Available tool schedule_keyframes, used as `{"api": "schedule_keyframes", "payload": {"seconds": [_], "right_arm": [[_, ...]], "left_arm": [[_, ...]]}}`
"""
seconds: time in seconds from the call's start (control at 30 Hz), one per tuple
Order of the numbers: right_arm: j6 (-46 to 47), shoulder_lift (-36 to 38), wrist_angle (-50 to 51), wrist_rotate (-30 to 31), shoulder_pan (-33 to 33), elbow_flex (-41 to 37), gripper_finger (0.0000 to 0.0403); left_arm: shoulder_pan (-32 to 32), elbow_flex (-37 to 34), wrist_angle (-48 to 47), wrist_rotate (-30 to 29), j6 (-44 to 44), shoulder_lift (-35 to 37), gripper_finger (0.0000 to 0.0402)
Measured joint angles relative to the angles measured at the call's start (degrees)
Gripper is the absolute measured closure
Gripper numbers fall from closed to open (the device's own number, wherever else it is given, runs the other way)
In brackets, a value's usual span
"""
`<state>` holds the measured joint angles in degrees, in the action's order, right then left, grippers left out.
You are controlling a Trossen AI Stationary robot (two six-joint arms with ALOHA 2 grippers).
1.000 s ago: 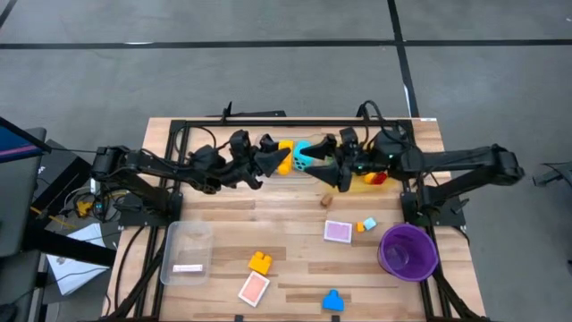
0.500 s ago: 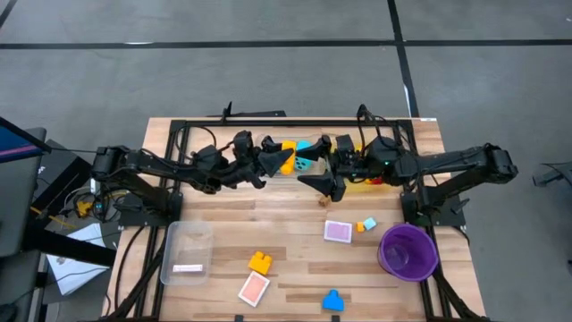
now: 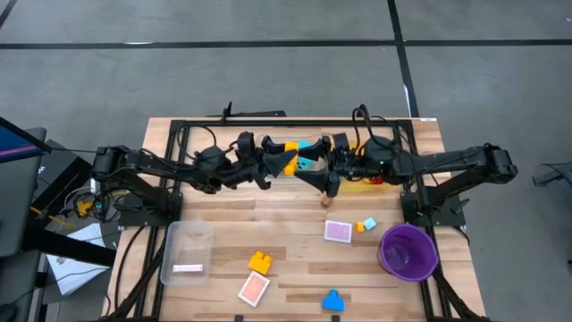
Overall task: Pick & Place Toys
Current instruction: Put the yellow game piece into the yellow bin
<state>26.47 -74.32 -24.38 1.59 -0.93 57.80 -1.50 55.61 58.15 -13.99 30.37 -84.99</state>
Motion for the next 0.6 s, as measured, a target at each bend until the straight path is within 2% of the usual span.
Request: {"api": "schedule_keyframes", "payload": {"seconds": [0.6], "right_arm": [[2.07, -0.02, 0.64, -0.02, 1.16, 0.00, 0.0003]], "left_arm": [[0.05, 0.00, -0.74, -2.26, -1.25, -0.02, 0.0253]]}}
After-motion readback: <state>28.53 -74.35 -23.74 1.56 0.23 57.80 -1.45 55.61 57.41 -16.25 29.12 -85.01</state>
